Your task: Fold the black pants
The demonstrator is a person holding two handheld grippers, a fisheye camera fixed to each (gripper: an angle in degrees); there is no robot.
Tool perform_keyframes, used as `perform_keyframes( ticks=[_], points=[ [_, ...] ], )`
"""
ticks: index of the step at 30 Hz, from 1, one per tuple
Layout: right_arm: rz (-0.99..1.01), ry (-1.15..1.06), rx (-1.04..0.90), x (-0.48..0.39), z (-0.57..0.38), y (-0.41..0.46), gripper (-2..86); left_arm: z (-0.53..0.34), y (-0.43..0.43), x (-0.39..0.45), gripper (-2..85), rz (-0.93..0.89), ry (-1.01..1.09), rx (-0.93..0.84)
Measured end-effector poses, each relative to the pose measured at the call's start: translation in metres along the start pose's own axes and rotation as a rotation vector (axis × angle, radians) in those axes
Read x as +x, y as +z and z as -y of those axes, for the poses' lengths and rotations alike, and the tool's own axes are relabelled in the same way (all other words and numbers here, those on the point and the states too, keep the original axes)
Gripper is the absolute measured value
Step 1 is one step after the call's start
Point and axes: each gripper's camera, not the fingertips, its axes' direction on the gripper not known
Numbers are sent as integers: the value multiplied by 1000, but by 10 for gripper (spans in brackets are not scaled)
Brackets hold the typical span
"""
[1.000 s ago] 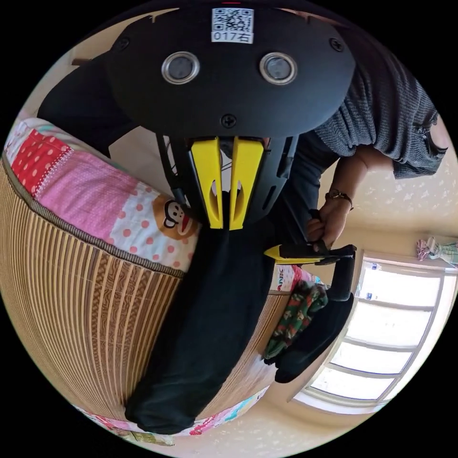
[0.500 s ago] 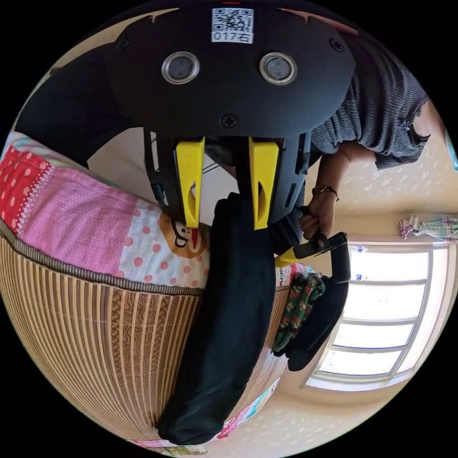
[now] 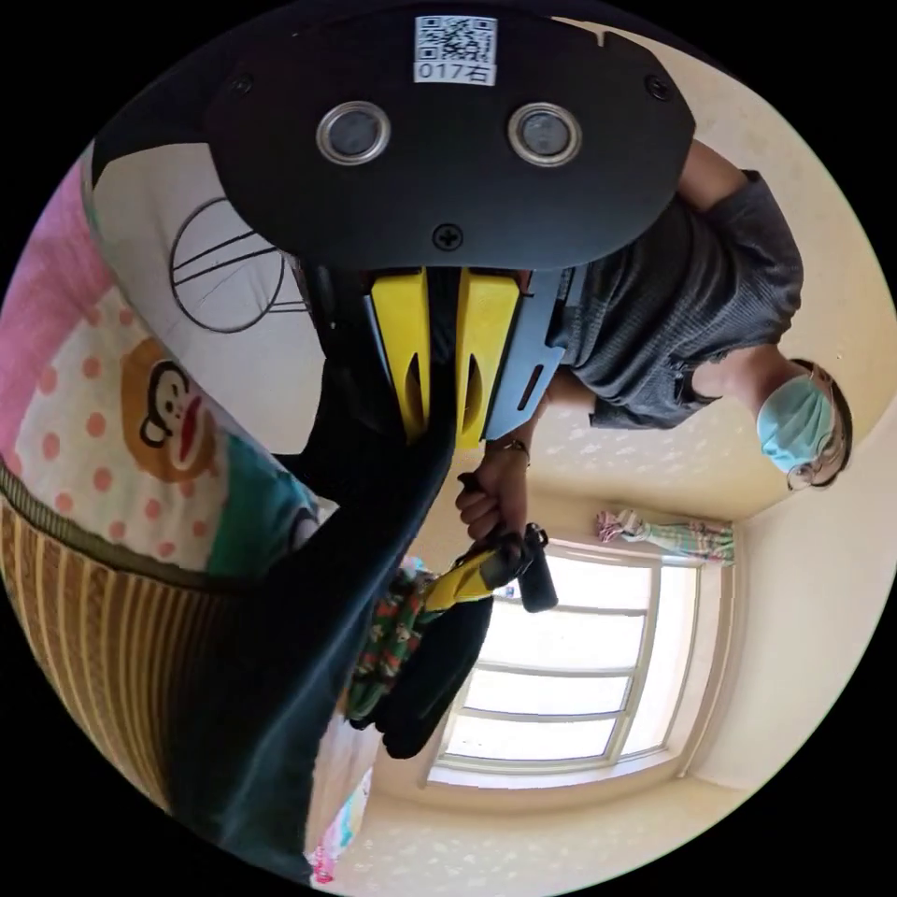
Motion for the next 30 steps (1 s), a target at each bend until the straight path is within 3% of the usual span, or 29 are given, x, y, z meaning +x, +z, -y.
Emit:
perform_keyframes(
  ticks=[4,8,10,11,12,15,17,21,25,26,30],
  points=[
    [133,-274,-135,-76,-13,15,3,42,1,25,76,-84,150,-17],
    [235,-502,-165,-137,-21,14,0,69,71,24,16,22,234,-185],
    [256,-580,-128,-155,-21,3,-1,62,125,-2,1,24,154,-362],
    [275,-626,-91,-161,-21,-8,-1,46,162,-24,-3,-18,65,-490],
    [276,-638,-72,-163,-20,-15,-1,23,180,-38,-6,-129,-11,-498],
    [206,-590,66,-150,-8,-54,1,-33,188,-45,-9,-406,-68,-422],
    [137,-490,192,-119,5,-84,4,-56,182,-42,-10,-449,-86,-390],
    [22,-309,306,-54,29,-114,21,-68,153,-40,-10,-380,-110,-388],
    [-55,-95,443,18,48,-141,122,-73,95,-55,-10,-263,-145,-259],
    [-43,-85,475,24,47,-148,195,-78,73,-59,-10,-240,-151,-202],
    [-157,-93,466,7,30,-159,197,-109,12,-76,-8,-231,-205,-45]
  ],
)
